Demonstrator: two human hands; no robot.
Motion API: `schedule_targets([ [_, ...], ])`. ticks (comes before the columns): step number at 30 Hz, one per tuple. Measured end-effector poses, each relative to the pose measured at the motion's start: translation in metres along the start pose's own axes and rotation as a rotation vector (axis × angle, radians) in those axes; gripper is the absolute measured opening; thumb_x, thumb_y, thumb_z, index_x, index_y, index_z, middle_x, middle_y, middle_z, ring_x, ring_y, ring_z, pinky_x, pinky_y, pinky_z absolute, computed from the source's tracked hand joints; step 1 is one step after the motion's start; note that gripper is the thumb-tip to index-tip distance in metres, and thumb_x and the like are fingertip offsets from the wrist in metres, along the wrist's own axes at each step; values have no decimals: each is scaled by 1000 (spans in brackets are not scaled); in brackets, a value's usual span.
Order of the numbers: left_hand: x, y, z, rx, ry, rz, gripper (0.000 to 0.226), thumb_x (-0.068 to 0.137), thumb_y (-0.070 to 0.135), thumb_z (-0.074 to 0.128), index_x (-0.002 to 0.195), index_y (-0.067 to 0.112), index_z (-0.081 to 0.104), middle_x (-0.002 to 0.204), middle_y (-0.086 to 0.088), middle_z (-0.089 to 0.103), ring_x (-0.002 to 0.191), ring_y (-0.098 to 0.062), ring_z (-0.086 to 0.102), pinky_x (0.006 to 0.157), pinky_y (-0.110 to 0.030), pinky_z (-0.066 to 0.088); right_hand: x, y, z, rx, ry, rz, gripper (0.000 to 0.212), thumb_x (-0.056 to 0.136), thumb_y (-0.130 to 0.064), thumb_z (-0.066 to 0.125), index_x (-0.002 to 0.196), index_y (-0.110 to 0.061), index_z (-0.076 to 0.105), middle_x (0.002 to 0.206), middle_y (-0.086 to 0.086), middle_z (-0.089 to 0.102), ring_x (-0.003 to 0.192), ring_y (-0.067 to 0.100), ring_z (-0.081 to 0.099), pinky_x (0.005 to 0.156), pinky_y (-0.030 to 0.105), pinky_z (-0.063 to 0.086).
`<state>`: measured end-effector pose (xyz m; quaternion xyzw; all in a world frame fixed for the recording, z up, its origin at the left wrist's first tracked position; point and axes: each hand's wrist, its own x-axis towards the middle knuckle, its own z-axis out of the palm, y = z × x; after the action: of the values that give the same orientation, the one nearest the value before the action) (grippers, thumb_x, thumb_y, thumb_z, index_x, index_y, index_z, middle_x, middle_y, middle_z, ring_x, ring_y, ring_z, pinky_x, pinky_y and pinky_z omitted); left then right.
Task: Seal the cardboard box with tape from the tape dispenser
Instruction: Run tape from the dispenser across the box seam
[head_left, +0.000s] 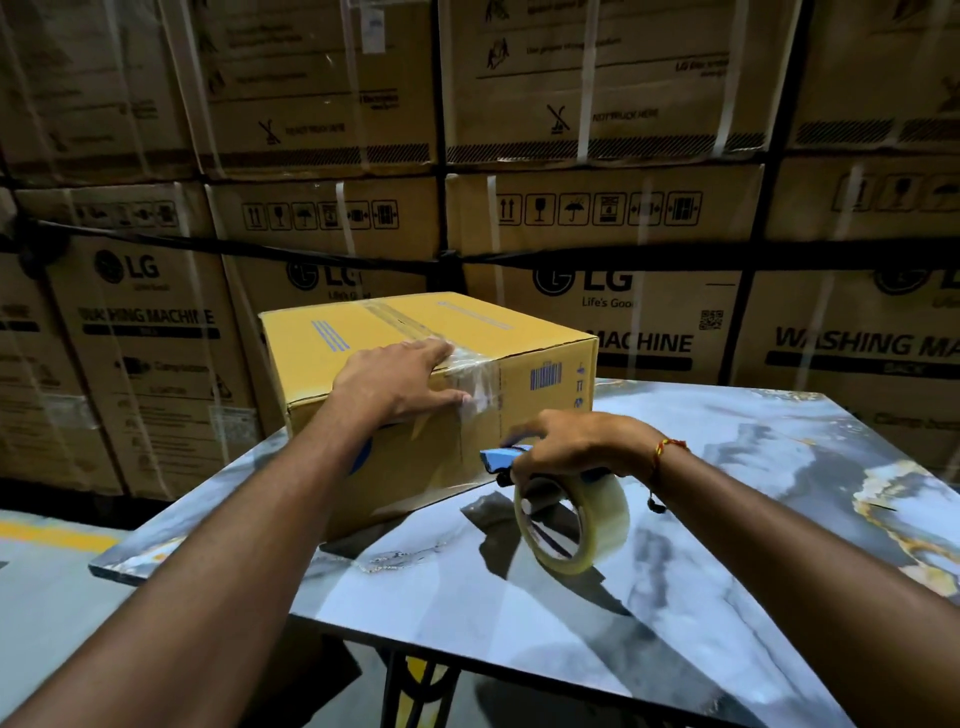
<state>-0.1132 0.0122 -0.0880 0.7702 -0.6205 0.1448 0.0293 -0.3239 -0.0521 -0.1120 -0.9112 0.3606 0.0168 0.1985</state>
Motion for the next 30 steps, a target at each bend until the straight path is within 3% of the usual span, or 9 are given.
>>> schedule_targets([
  [4,-4,-3,-3,-9,-23,-9,86,84,83,37,155,35,26,163,7,34,140,-24,45,100,-46,45,-14,14,1,-62,141,33,49,86,-39,64,132,-33,48,117,7,57,88,21,60,58,30,53],
  [9,-15,-14,-8,-11,-51,14,83,88,78,37,158,37,20,166,9,26,144,-22,40,105,-43,43,-21,29,14,-271,345,-61,56,82,-39,67,130,-36,39,127,1,56,102,29,56,79,40,48],
  [11,-19,-21,-9,-9,-69,22,86,86,80,34,158,37,19,166,8,26,144,-23,40,106,-44,42,-22,32,24,-355,404,-109,62,82,-38,68,134,-37,34,127,1,53,99,31,58,77,41,50],
  [14,-27,-33,-11,-52,-116,22,123,53,105,9,158,40,16,166,8,25,145,-25,38,109,-45,40,-23,34,40,-545,506,-169,69,85,-38,69,141,-33,28,122,3,49,91,34,61,62,37,47],
  [16,-30,-42,-10,-77,-126,18,131,44,108,4,157,43,15,167,8,23,147,-25,36,109,-45,38,-21,38,49,-639,548,-208,68,87,-39,67,142,-29,29,119,7,48,87,33,60,59,38,51],
  [18,-32,-49,-10,-90,-127,16,112,61,100,18,157,44,15,167,9,21,148,-25,34,110,-44,37,-18,43,58,-677,592,-261,67,85,-42,68,141,-24,36,113,11,49,78,31,56,55,38,52],
  [21,-35,-51,-11,-107,-146,21,114,59,101,18,157,44,16,167,9,21,148,-24,34,110,-43,36,-16,49,72,-735,656,-337,60,85,-52,61,135,-24,43,107,10,51,69,28,51,49,35,39],
  [26,-39,-47,-16,-117,-153,27,113,60,99,20,157,42,16,167,8,21,147,-24,34,110,-44,37,-14,54,88,-778,710,-441,65,70,-48,77,127,-27,53,105,6,56,66,24,53,49,32,32],
  [30,-40,-48,-16,-147,-154,37,141,36,110,7,158,40,16,167,7,22,147,-25,34,110,-46,37,-10,51,85,-665,681,-391,48,90,-64,47,124,-30,50,105,3,55,73,24,54,54,36,43],
])
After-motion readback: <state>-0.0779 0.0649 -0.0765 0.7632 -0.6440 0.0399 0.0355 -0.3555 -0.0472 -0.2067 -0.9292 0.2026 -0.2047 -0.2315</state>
